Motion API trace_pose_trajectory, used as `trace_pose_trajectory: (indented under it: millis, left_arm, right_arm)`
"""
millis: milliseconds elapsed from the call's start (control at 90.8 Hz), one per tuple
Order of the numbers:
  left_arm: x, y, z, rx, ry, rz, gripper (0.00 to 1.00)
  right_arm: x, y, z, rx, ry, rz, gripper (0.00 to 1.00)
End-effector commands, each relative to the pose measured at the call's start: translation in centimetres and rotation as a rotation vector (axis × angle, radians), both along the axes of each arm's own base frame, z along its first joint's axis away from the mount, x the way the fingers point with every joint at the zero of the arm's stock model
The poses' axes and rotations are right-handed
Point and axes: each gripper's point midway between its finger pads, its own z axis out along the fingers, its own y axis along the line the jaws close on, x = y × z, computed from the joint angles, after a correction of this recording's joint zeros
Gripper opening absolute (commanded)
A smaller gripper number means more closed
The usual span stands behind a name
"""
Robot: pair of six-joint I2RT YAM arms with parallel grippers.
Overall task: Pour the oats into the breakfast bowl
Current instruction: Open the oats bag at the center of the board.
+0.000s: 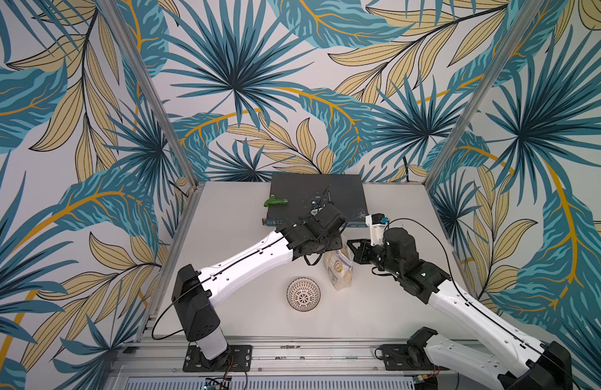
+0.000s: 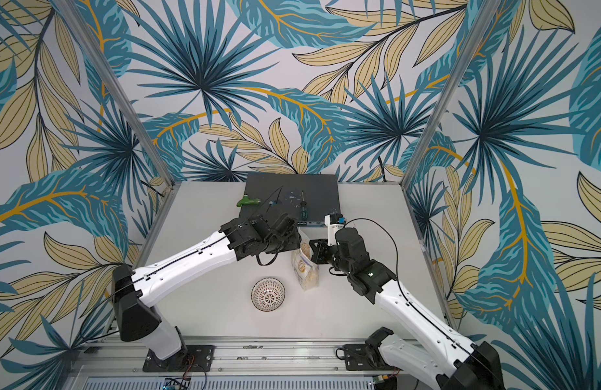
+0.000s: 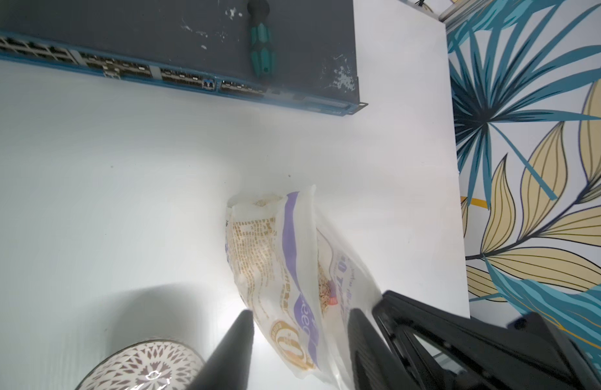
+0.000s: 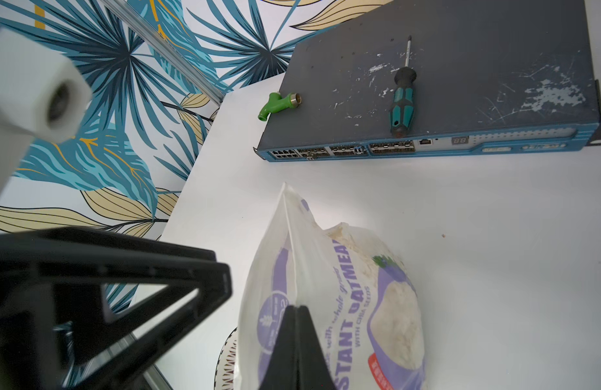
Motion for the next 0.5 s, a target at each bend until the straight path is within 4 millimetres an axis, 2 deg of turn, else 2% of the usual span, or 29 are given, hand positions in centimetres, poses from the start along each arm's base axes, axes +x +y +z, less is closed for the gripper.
trace_pose_trajectory:
  millis: [0, 143, 209, 275, 386, 485]
  left_arm:
    - [-0.3, 0.2, -0.8, 0.037, 0.038, 0.019, 0.42]
    - [0.2, -0.3, -1.8, 0.049, 0.042, 0.021, 0.32]
    - [0.7, -0.8, -1.5, 0.055, 0.043, 0.007, 0.16]
    - [1.2, -0.7, -0.4, 0.084, 0.024, 0.001, 0.0]
    - [2.1, -0.6, 2.3, 0.096, -0.032, 0.004, 0.0]
    - [2.9, -0.3, 4.3, 0.096, -0.078, 0.001, 0.0]
  right_arm:
    - [0.6, -0.6, 0.7, -0.014, -0.056, -0.034, 0.0]
    - [0.9, -1.0, 1.0, -0.011, -0.08, -0.062, 0.0]
    - [1.4, -1.5, 1.5, -0.016, -0.111, -0.091, 0.0]
    - [2.7, -3.1, 1.8, -0.078, -0.142, -0.193, 0.0]
    - [4.8, -5.7, 1.9, -0.242, -0.174, -0.339, 0.0]
    - [6.1, -5.9, 3.2, -0.272, -0.218, -0.357, 0.0]
